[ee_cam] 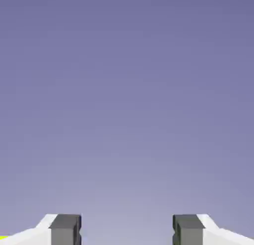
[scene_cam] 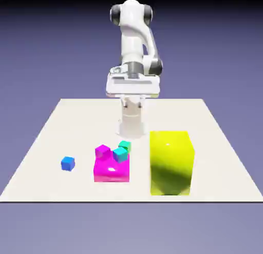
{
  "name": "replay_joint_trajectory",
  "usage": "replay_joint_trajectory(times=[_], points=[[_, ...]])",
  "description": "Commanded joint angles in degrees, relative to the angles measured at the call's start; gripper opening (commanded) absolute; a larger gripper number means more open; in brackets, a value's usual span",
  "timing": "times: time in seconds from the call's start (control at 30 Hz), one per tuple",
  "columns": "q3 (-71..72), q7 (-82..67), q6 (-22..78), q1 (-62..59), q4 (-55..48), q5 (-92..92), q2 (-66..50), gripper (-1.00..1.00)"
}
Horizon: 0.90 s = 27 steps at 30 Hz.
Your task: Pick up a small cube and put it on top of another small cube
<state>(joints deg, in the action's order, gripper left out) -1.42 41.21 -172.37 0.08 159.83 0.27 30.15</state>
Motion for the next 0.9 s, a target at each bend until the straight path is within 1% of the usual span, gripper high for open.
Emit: replay_joint_trajectory(times=[0.0, 0.73, 0.77, 0.87], points=[[-1.2, -1.0, 1.4, -0.5, -1.0, 0.2, -2.1, 0.0], [-27.0, -23.6, 31.1, -11.6, -22.2, 5.1, -47.6, 0.0], [-27.0, -23.6, 31.1, -11.6, -22.2, 5.1, -47.6, 0.0], [-23.2, -26.3, 25.1, -14.7, -22.3, 9.0, -53.8, 0.0]])
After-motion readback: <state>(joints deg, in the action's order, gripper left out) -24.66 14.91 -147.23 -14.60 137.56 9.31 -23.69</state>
